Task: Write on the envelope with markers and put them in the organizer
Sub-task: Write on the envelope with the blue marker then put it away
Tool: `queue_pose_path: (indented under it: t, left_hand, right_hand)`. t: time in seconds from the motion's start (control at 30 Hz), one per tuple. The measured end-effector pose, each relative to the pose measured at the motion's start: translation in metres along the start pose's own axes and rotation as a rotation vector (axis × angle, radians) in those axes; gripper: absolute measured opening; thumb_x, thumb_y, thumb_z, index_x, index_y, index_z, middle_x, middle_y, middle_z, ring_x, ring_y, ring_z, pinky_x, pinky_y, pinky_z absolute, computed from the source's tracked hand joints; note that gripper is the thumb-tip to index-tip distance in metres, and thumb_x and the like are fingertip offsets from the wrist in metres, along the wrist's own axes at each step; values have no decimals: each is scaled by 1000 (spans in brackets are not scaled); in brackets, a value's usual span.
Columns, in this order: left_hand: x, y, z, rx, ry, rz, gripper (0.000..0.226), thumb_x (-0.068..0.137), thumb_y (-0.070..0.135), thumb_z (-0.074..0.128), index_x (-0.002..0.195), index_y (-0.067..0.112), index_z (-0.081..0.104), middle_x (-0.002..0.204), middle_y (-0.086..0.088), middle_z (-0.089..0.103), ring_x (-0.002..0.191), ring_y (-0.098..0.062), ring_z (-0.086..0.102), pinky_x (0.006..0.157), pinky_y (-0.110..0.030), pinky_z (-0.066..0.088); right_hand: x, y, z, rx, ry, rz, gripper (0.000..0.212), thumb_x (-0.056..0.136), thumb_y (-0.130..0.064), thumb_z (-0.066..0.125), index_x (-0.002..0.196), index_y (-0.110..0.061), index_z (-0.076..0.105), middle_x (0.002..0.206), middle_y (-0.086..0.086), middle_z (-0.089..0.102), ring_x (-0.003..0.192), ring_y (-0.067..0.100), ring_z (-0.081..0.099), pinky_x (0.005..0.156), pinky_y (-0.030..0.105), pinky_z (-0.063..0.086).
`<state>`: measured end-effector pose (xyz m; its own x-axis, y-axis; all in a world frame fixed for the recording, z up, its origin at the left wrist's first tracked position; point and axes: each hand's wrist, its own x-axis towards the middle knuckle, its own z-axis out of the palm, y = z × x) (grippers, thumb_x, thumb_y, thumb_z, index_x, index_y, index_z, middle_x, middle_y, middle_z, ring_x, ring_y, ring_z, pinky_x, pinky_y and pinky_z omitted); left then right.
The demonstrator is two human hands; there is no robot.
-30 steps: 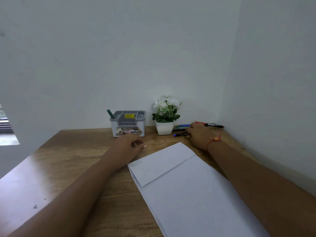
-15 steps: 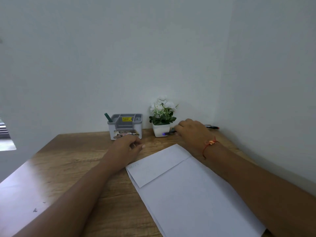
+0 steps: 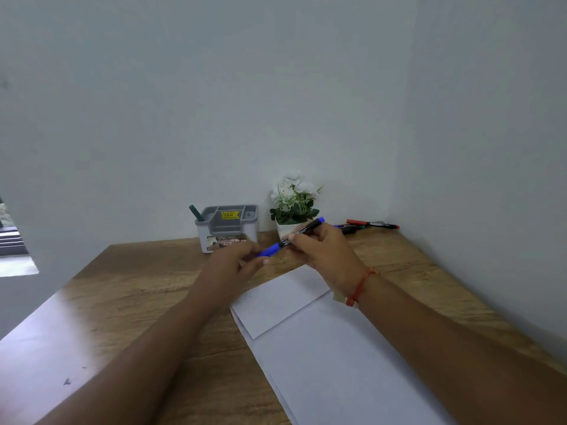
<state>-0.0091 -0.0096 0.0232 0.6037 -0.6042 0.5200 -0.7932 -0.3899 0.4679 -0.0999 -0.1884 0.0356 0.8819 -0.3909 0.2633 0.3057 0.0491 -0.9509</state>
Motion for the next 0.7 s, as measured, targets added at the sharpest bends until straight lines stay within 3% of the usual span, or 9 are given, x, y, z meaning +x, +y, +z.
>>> queue_pose_path:
  t: [0.07,0.13,0.27,0.37,0.47,0.57,0.7]
  left_hand:
    - [0,3,1,-33,11,-8,11,88,32,69,98,28,67,83,20,62,79,6,58,66,-9,41]
    - [-1,6,2,-72,23,1,11,86,28,72,91,30,63,83,17,65,78,4,60,65,-7,42]
    - [-3,13,5,-125,11,67,20,83,22,75,87,33,58,82,16,65,80,1,61,67,-8,44]
    - [-3,15,7,-160,11,68,19,83,22,75,89,30,59,84,12,67,76,-4,64,67,-14,49]
    - [-3,18,6,-232,-9,43,20,83,24,75,93,34,62,87,12,69,77,-6,66,70,-22,54]
    - [-4,21,4,-335,-57,36,26,85,22,72,102,40,67,85,14,73,74,-4,68,68,-18,55]
    - [-4,21,3,-439,-94,-40,23,85,15,71,99,33,73,82,7,75,74,-11,71,71,-19,56]
  right_hand:
    - [-5,-3,-1,126,-40,38,3,95,2,60,96,2,63,88,11,73,81,17,72,78,27,62]
    - [-8,-5,-3,176,-81,73,6,97,0,59,94,-2,63,91,12,72,86,21,70,80,31,60]
    - [-14,-7,-5,11,-111,121,17,93,-25,69,88,-9,67,87,15,69,87,27,68,72,29,60]
    - [-17,-6,-4,-73,-132,133,20,91,-34,72,82,-17,67,100,21,75,97,31,75,71,29,58]
    - [-19,-9,-3,-71,-138,125,20,93,-32,70,88,-13,68,99,17,78,93,28,76,69,27,59]
    - [-20,-9,-3,-95,-166,141,25,93,-31,70,100,-7,73,96,15,78,89,23,76,71,28,61]
    - [-21,-9,-2,-70,-193,165,24,96,-19,67,107,2,72,97,20,77,87,22,76,76,30,63]
